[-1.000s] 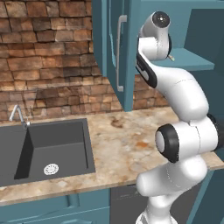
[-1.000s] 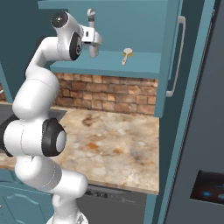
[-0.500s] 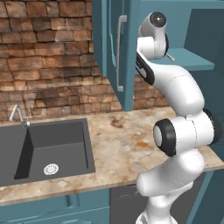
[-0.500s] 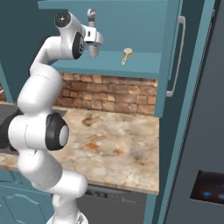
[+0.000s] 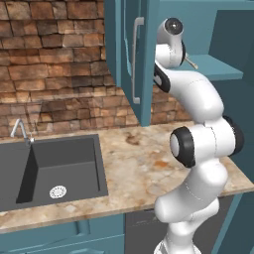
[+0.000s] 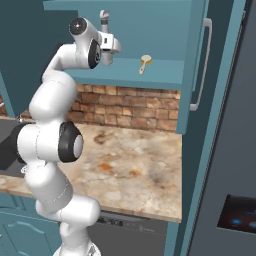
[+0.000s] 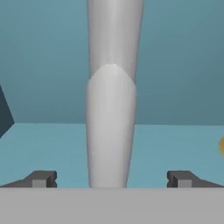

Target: Locate and retrieve the spray and dish brush from the cabinet. Place them next to the sink.

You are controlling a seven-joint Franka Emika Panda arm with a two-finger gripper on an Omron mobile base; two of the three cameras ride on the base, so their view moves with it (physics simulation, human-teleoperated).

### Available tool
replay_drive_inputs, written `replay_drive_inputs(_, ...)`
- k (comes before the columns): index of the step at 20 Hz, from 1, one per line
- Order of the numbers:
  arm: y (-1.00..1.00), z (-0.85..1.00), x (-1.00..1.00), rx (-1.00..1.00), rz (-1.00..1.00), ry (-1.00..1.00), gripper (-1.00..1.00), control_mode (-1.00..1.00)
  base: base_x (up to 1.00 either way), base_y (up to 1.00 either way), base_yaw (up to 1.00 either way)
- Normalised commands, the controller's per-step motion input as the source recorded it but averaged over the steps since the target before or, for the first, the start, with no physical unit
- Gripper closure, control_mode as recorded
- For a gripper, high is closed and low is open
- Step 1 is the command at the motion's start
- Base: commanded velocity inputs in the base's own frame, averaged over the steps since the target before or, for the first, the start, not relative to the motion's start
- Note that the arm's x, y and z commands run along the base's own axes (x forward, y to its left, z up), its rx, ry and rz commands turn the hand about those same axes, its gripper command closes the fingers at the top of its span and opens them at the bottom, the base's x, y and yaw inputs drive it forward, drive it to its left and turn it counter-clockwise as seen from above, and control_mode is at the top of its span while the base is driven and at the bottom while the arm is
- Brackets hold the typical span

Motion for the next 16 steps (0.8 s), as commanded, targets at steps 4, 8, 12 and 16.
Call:
replay_drive_inputs(4,0.0,-0.06,0.29,0.0,0.0,-0.01,-1.0,-1.0,0.0,0.0,0.0)
replay_drive_inputs(8,0.0,-0.03,0.19,0.0,0.0,0.0,-1.0,-1.0,0.0,0.0,0.0)
replay_drive_inputs(12,0.0,-0.03,0.19,0.0,0.0,0.0,-1.0,-1.0,0.0,0.0,0.0)
replay_drive_inputs(16,0.0,-0.01,0.06,0.0,0.0,0.0,1.0,-1.0,0.0,0.0,0.0)
